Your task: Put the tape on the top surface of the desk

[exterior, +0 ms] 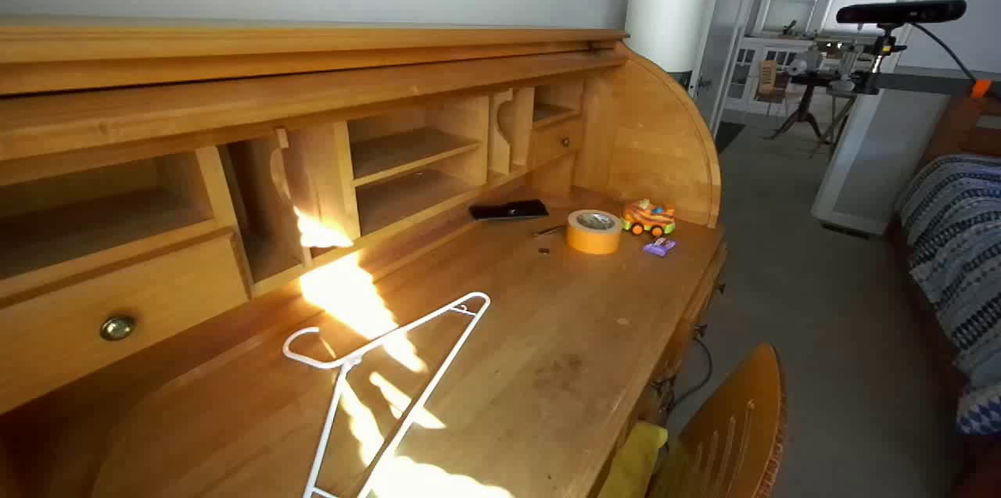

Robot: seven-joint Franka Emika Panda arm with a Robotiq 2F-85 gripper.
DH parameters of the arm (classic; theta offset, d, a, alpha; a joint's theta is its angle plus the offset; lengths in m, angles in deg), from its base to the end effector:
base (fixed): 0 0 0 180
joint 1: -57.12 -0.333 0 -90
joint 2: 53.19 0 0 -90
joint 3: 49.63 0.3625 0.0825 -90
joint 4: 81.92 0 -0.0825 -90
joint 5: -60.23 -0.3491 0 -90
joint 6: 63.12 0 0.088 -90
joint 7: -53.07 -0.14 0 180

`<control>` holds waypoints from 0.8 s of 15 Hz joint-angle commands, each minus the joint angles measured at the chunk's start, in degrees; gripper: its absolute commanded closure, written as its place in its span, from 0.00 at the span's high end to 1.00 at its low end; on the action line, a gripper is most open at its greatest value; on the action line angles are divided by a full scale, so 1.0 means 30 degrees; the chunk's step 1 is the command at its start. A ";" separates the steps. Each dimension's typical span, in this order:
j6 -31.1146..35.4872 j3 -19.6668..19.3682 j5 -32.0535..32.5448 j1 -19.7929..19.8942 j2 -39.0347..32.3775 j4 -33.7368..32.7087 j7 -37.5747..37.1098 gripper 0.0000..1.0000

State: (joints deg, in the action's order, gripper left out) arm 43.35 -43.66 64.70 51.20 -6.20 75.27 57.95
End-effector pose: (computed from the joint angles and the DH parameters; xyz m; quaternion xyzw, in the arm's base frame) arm 0.2229 0.0399 0.4521 0.9867 0.1400 -0.0309 0.0764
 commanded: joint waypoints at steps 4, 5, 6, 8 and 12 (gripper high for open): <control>-0.0046 -0.0167 0.0123 -0.0195 -0.0032 -0.0033 -0.0124 1.00; -0.0046 -0.0167 0.0123 -0.0195 -0.0032 -0.0033 -0.0124 1.00; -0.0046 -0.0167 0.0123 -0.0195 -0.0032 -0.0033 -0.0124 1.00; -0.0046 -0.0167 0.0123 -0.0195 -0.0033 -0.0032 -0.0124 1.00; 0.1336 -0.0568 0.1025 0.0446 -0.0832 -0.0041 0.0202 1.00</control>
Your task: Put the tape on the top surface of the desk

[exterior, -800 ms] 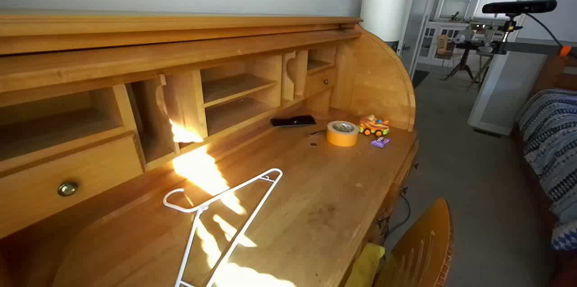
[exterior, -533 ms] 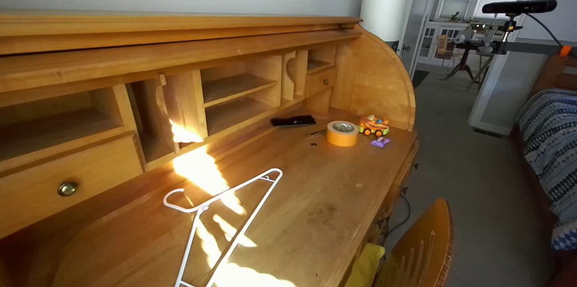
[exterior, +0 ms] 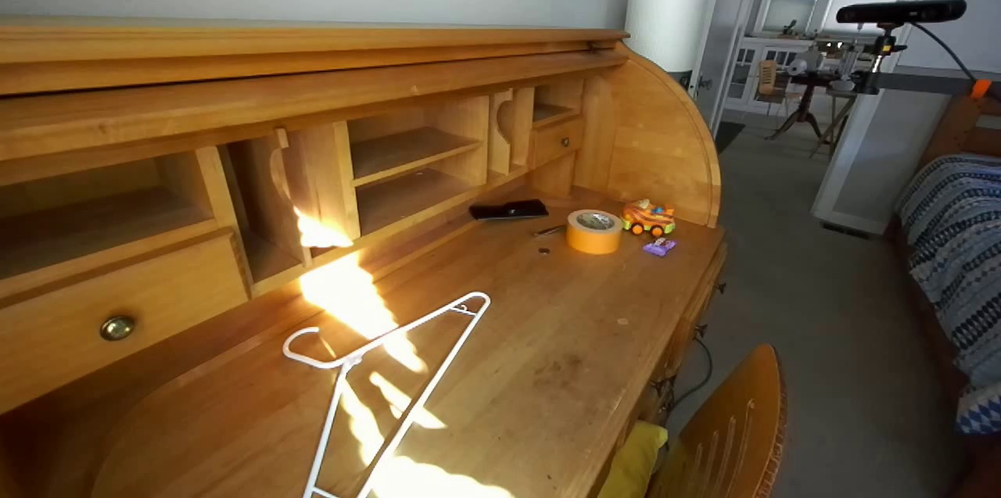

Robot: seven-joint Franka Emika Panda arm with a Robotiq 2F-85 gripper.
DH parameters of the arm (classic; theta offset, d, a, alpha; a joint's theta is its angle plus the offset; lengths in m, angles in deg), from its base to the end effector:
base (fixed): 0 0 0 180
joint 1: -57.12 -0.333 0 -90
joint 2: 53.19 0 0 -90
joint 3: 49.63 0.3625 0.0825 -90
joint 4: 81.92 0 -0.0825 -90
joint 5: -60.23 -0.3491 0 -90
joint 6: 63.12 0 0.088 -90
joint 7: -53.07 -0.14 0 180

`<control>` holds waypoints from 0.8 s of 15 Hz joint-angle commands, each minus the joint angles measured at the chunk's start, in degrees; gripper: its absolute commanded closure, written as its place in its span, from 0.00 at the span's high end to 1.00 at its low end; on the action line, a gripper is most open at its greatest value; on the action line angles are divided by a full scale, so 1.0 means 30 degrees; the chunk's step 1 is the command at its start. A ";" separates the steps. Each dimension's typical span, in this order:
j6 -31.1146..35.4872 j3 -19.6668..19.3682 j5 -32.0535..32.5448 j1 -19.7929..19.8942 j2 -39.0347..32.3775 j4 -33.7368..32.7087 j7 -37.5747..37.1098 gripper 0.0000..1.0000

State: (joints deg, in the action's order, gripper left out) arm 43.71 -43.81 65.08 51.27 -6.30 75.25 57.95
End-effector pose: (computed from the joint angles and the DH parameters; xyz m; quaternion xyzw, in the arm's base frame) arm 0.2244 0.0386 0.4524 0.9867 0.1398 -0.0285 0.0784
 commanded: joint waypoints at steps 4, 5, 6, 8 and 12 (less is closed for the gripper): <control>0.3614 -0.2242 0.3440 0.1918 -0.2576 -0.0657 0.1596 1.00; 0.4209 -0.2875 0.3799 0.2137 -0.3092 -0.0875 0.2432 1.00; 0.4817 -0.3558 0.4059 0.2349 -0.3745 -0.1171 0.3366 1.00; 0.4748 -0.4668 0.4440 0.2889 -0.5751 -0.2559 0.5040 1.00; 0.3534 -0.6473 0.2679 0.2619 -0.9242 -0.6078 0.8055 1.00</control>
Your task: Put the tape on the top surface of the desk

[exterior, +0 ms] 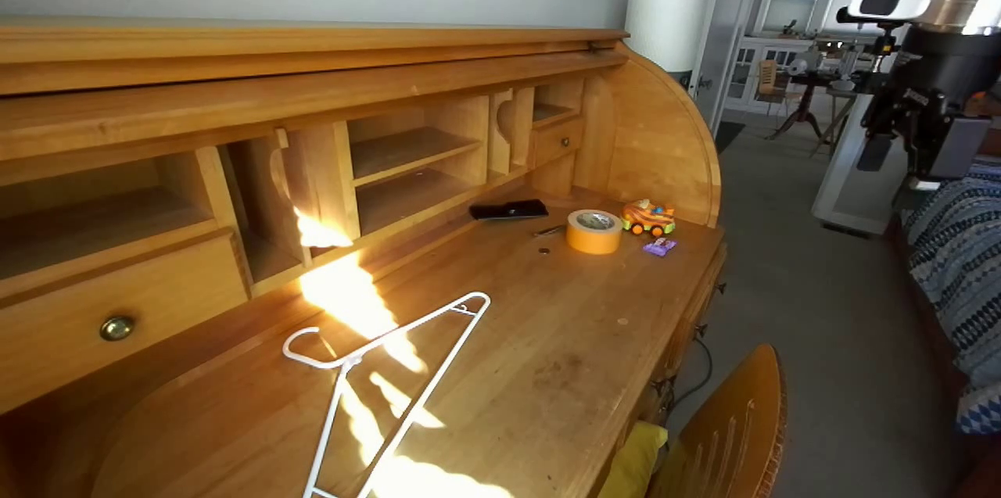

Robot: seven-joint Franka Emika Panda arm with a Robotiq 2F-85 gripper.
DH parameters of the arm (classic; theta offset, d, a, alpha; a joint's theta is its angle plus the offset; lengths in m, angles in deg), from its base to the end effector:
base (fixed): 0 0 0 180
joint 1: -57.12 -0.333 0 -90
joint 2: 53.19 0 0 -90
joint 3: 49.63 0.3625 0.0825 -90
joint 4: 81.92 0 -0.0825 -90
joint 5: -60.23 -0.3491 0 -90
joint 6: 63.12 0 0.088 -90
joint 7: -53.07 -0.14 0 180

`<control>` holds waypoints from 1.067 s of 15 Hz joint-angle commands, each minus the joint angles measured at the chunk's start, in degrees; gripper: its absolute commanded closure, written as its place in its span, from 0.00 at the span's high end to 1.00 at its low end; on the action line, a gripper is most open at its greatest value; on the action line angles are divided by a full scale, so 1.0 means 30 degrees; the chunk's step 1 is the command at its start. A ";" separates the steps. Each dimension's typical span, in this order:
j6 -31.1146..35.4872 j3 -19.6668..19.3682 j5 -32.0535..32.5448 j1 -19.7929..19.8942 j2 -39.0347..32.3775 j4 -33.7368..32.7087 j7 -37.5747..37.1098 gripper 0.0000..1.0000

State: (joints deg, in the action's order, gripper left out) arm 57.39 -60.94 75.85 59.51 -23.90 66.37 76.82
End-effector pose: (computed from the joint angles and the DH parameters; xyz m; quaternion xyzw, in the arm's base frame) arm 0.3195 -0.1023 0.4519 0.9835 0.1665 -0.0101 0.0703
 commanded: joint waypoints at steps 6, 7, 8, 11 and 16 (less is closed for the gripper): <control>-0.0060 -0.0877 -0.2853 -0.0189 -0.7412 -0.7202 0.5258 1.00; 0.0860 -0.0733 -0.2720 0.0017 -0.8000 -0.7628 0.5774 1.00; 0.1382 -0.0648 -0.2812 0.0228 -0.8712 -0.8214 0.6229 1.00; 0.2598 -0.0534 -0.2973 0.0824 -1.0451 -0.9583 0.7794 1.00; 0.2503 0.0037 -0.2772 0.1547 -1.0936 -0.9946 0.8372 1.00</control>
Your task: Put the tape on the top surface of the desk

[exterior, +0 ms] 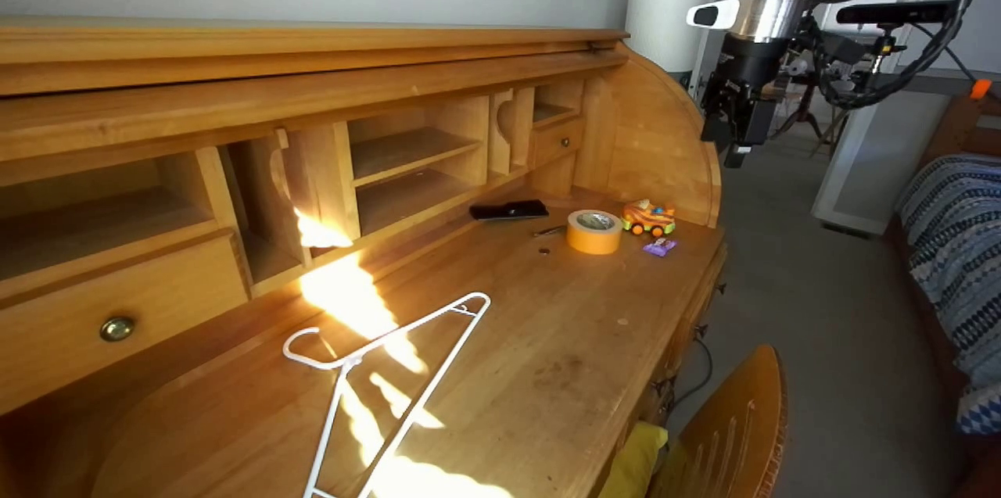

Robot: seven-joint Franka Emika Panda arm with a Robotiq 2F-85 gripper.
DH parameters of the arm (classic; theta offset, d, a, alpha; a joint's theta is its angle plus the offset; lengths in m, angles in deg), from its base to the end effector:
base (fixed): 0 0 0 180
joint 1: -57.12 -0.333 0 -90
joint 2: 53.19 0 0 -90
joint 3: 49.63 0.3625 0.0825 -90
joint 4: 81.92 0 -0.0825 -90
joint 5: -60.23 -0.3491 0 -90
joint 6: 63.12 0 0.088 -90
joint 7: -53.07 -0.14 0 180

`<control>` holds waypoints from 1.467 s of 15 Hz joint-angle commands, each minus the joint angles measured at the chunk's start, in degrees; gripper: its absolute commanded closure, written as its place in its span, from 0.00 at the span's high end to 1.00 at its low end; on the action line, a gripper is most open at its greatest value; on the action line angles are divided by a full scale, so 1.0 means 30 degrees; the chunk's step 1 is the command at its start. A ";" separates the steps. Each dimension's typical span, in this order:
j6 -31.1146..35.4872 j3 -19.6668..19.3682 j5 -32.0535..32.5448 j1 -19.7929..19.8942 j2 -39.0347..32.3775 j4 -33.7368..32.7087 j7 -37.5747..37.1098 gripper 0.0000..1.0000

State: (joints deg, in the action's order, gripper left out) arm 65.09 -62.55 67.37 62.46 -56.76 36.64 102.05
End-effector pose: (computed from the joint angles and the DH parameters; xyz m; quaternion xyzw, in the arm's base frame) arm 0.5177 -0.1762 0.4453 0.9510 0.2990 0.0125 0.0778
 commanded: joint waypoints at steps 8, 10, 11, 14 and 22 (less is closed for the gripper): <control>0.3014 0.0592 0.0821 0.0944 -0.1319 -0.0396 0.0350 1.00; 0.4968 0.0639 -0.0376 0.1456 -0.2487 -0.1042 0.1711 1.00; 0.5627 0.0845 -0.1726 0.1836 -0.3142 -0.1369 0.2436 1.00; 0.6550 0.1988 -0.5431 0.3325 -0.5132 -0.2674 0.4123 1.00; 0.6283 0.3859 -0.7213 0.5372 -0.7482 -0.4797 0.5487 1.00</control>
State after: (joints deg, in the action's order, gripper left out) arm 83.97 -51.54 45.16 78.09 -79.32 22.20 118.97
